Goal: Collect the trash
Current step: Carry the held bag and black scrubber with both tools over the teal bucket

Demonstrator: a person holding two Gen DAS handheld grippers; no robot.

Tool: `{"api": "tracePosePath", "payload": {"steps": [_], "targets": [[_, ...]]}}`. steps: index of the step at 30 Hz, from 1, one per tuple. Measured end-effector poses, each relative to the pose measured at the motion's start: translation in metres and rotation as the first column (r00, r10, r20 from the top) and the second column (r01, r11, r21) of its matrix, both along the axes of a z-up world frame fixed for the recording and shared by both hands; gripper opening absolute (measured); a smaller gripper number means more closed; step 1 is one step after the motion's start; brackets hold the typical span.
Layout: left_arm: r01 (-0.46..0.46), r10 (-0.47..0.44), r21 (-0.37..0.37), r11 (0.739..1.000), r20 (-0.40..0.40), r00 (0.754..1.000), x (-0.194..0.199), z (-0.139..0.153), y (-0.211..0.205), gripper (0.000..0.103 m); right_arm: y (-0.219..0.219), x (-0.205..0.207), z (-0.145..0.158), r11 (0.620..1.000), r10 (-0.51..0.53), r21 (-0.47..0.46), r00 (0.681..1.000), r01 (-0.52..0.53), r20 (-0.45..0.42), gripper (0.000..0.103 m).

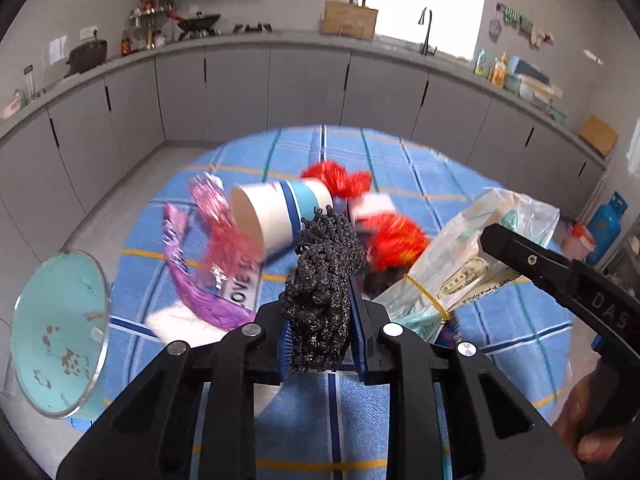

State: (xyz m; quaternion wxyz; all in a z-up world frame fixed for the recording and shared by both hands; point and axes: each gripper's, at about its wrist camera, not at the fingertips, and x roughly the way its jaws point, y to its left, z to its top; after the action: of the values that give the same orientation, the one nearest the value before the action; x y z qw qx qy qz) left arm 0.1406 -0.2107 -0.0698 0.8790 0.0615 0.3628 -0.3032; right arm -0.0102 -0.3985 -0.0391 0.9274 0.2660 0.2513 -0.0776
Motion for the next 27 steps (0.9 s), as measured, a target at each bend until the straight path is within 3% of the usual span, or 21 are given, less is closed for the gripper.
{"api": "tracePosePath", "payload": {"steps": [9, 16, 27], "targets": [[-0.096, 0.101, -0.083, 0.992, 0.062, 0.993, -0.007, 0.037, 0.06, 0.023, 0.01, -0.006, 0.033, 0.998, 0.003, -0.067, 0.997, 0.002, 0.075, 0.024], [-0.204, 0.211, -0.096, 0.974, 0.061, 0.976, -0.001, 0.042, 0.108, 0.023, 0.027, 0.007, 0.04, 0.996, 0.042, -0.083, 0.996, -0.034, 0.085, 0.024], [-0.298, 0.306, -0.108, 0.948, 0.065, 0.95, -0.001, 0.043, 0.156, 0.023, 0.074, 0.038, 0.044, 0.985, 0.145, -0.108, 0.987, -0.138, 0.066, 0.024]]}}
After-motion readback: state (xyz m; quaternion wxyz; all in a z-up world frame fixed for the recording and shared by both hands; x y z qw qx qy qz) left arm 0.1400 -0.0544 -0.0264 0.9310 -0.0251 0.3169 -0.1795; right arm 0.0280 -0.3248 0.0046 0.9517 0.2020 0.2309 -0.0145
